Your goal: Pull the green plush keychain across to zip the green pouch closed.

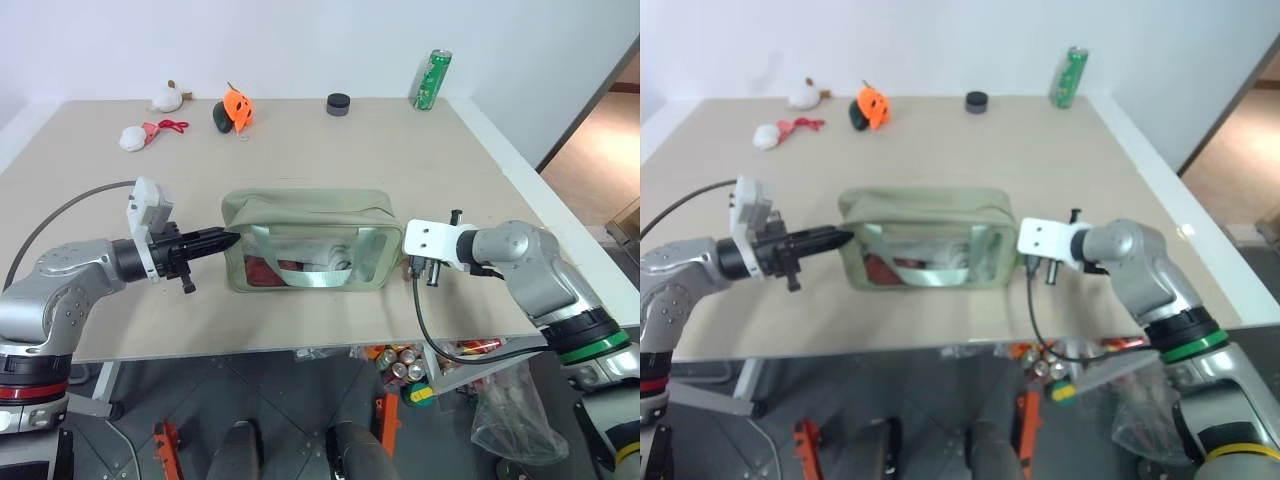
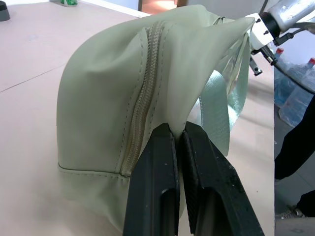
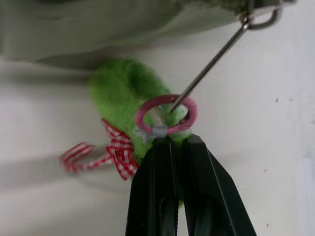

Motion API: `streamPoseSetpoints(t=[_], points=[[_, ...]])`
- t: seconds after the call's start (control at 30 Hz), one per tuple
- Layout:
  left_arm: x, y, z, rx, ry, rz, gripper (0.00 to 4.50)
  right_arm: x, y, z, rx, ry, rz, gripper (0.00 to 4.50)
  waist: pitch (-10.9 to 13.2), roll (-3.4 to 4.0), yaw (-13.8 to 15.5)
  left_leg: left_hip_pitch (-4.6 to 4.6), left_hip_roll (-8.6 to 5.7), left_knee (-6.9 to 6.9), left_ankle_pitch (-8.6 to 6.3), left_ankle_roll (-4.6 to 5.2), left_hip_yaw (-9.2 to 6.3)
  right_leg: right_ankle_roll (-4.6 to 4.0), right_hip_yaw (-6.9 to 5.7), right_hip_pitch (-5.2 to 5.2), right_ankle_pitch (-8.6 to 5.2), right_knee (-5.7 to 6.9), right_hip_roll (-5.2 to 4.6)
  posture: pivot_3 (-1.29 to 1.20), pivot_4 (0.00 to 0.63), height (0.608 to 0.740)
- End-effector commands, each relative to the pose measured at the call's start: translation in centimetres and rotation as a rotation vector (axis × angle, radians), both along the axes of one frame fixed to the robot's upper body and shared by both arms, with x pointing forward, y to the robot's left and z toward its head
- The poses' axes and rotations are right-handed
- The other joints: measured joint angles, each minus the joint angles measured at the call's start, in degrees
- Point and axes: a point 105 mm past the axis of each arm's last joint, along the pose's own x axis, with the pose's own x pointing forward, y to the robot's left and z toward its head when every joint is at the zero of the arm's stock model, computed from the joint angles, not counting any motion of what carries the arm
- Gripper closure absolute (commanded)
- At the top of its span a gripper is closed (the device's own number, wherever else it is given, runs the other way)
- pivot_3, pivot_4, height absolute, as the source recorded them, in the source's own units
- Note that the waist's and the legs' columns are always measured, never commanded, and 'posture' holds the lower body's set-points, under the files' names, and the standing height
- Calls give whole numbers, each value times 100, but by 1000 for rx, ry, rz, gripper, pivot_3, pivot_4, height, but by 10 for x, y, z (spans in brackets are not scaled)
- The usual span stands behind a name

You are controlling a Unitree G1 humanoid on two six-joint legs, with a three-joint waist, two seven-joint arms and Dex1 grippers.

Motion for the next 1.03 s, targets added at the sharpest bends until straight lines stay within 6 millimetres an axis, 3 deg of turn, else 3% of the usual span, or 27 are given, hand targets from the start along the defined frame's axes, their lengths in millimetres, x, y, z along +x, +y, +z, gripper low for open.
streamPoseSetpoints(t=[0.03,0.07,0.13,0.4,0.47,0.67,0.73,0.83,1.03], points=[[4,2,1,-39,25,41,4500,-5,28,15,258,55,40,4449,0,-1,-44,0,1,0,0,0,0,0,0,1,1,1,2,0,150,740],[5,1,0,-44,28,49,4500,-10,35,22,373,102,51,3818,-1,-1,-53,1,2,-1,0,1,0,1,1,0,2,2,2,0,150,740],[5,1,-1,-50,28,59,3743,-19,40,31,488,162,77,3347,0,0,-57,0,5,-2,0,1,-1,6,2,2,4,2,6,0,150,740],[3,1,19,-165,1,70,1077,-31,8,69,836,243,27,607,2,-4,-57,-9,4,-4,0,1,-5,24,2,-3,12,2,9,0,150,740],[-1,4,25,-173,-22,80,403,-37,-1,73,864,258,36,592,2,-4,-57,-10,4,-5,0,1,-5,21,3,-3,10,2,9,0,150,740],[-9,33,35,-276,27,159,403,-54,-34,78,917,286,11,592,2,-3,-67,-9,4,-8,-2,3,-5,11,4,-5,2,2,11,0,150,740],[-15,61,36,-335,40,226,403,-62,-48,69,890,293,-33,592,2,-4,-83,-6,4,-10,-3,4,-4,9,6,-5,0,1,11,0,150,740],[-18,90,22,-313,69,347,403,-69,-55,62,883,300,-69,592,2,-3,-110,-4,5,-12,-8,10,-3,-2,6,-5,-10,1,10,0,150,740],[-30,129,-8,-327,133,487,403,-82,-47,58,947,314,-61,592,2,-3,-115,1,5,-8,-9,12,-1,-7,7,-5,-6,2,6,0,150,740]])
